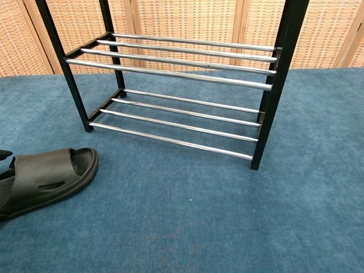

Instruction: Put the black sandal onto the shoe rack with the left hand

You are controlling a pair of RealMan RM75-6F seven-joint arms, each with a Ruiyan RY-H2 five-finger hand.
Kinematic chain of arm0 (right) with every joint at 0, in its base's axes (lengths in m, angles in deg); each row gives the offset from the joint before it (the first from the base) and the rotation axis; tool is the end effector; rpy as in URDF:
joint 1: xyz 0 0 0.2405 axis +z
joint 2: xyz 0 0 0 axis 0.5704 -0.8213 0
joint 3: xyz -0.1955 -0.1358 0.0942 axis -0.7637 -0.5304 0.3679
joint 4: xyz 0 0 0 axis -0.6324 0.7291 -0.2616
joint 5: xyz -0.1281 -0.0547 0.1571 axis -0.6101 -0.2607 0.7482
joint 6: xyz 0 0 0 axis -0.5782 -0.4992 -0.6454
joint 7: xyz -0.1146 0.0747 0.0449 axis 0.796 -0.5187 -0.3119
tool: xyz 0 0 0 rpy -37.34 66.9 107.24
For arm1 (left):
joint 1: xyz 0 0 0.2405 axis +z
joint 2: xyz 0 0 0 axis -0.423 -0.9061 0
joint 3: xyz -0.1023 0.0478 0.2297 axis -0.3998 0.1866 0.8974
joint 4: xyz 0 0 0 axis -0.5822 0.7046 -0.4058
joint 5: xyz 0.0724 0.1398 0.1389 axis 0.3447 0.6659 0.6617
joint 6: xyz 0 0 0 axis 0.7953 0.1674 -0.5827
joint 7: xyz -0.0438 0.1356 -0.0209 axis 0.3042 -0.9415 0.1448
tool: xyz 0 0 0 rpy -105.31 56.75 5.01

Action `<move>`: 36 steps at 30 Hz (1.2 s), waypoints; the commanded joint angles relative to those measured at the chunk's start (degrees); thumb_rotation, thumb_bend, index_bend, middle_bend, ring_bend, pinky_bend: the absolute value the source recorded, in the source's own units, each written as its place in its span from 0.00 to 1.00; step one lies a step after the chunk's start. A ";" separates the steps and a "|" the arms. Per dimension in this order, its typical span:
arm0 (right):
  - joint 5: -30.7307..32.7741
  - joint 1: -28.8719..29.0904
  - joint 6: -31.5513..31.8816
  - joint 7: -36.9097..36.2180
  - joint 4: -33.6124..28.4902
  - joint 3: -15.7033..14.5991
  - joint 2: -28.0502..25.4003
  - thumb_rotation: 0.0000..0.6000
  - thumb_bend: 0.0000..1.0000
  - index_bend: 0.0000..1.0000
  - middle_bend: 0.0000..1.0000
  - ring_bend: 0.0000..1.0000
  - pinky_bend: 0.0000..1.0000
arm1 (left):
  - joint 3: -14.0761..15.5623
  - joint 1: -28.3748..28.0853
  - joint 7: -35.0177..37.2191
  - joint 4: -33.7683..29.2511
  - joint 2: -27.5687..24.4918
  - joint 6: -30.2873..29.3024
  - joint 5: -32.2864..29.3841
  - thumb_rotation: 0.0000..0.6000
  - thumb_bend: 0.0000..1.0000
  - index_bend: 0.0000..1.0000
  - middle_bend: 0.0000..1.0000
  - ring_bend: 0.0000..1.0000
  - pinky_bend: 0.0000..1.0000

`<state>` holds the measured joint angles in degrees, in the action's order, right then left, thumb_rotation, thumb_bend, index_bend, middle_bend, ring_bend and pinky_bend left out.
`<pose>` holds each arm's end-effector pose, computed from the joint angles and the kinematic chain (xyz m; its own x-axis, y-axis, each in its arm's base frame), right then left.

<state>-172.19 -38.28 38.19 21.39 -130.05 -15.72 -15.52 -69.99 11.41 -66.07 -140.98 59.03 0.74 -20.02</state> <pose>-0.2947 -0.1281 0.2101 0.3191 0.0294 0.9473 -0.9477 0.0145 0.3188 -0.3103 0.2093 0.0067 -0.0163 0.3384 0.9408 0.9691 0.2369 -0.0684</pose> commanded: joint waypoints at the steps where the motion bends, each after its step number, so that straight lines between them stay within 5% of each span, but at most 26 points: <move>1: 0.07 0.03 -0.05 0.06 -0.04 0.03 0.02 1.00 0.00 0.00 0.00 0.00 0.00 | -0.38 -0.19 -0.91 -0.27 0.65 -0.15 -0.41 1.00 0.16 0.00 0.01 0.00 0.25; 6: 0.09 0.00 0.02 -0.02 -0.03 0.04 0.01 1.00 0.00 0.00 0.00 0.00 0.00 | -0.86 -0.67 -3.23 -1.25 1.25 0.84 -2.56 1.00 0.19 0.01 0.08 0.06 0.33; 13: 0.05 0.01 0.01 -0.39 0.06 0.01 -0.10 1.00 0.00 0.00 0.00 0.00 0.00 | -1.77 -0.26 -2.64 -1.33 1.85 -0.61 -2.17 1.00 0.40 0.28 0.32 0.28 0.49; 27: 0.05 0.12 -0.27 -0.29 0.03 -0.06 -0.07 1.00 0.00 0.00 0.00 0.00 0.00 | -1.65 2.34 7.78 -3.70 -1.12 -7.05 8.58 1.00 0.43 0.32 0.34 0.30 0.51; 36: -0.06 0.11 -0.27 -0.09 -0.16 -0.13 -0.05 1.00 0.00 0.00 0.00 0.00 0.00 | -2.80 1.79 5.59 -16.77 -8.76 -10.23 13.90 1.00 0.43 0.32 0.34 0.30 0.51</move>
<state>-172.24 -38.16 37.93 21.30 -130.22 -15.84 -15.58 -72.14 13.47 -58.71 -153.96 52.69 -8.25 -7.55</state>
